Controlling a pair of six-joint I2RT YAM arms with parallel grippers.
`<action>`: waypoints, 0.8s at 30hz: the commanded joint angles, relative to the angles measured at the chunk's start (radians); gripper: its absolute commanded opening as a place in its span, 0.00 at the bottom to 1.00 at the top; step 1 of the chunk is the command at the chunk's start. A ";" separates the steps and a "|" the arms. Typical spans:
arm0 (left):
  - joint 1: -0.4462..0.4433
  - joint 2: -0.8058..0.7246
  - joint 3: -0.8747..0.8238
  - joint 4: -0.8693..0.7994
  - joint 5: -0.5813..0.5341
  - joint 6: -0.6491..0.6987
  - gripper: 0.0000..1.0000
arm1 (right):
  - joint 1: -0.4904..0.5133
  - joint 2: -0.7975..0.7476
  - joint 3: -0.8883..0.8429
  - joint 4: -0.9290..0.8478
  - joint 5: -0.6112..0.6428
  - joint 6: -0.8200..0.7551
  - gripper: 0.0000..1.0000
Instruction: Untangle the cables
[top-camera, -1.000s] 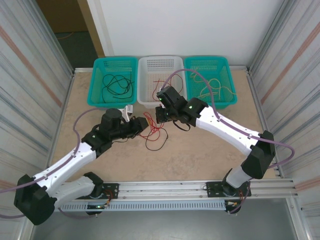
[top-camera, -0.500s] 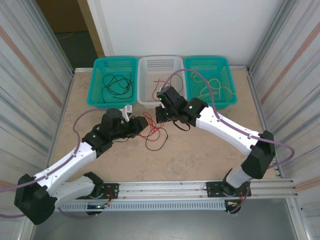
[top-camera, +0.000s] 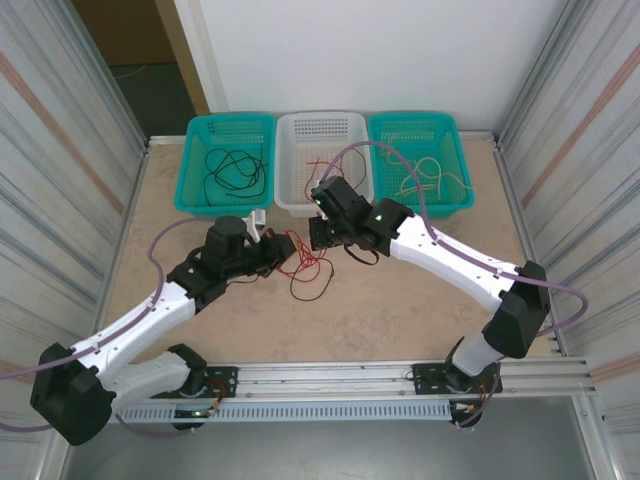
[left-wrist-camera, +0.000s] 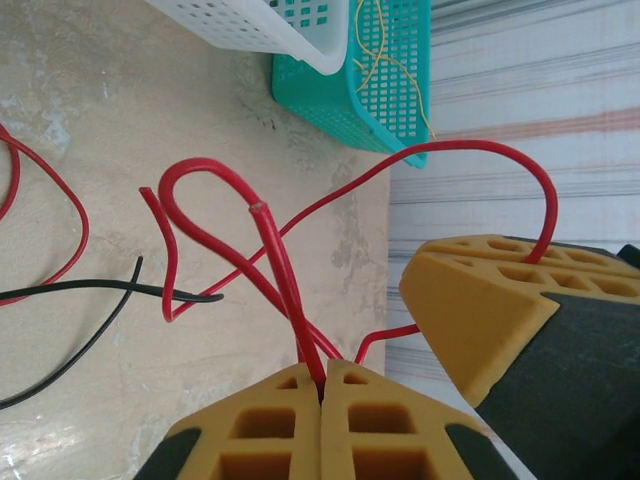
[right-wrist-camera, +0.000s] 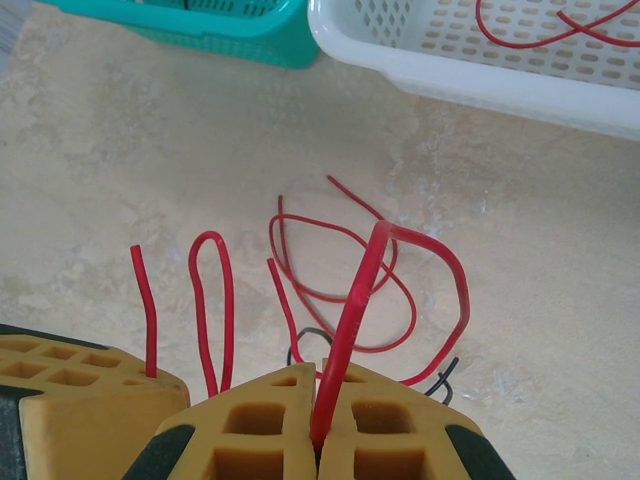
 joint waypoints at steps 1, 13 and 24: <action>-0.004 -0.019 0.011 0.018 -0.009 -0.003 0.00 | 0.005 -0.025 -0.016 0.010 0.013 -0.001 0.00; 0.082 -0.260 0.068 -0.129 -0.289 -0.207 0.00 | -0.112 -0.121 -0.275 0.168 -0.058 0.126 0.00; 0.201 -0.261 0.076 -0.682 -0.238 -0.180 0.00 | -0.287 -0.285 -0.336 0.207 -0.154 0.201 0.00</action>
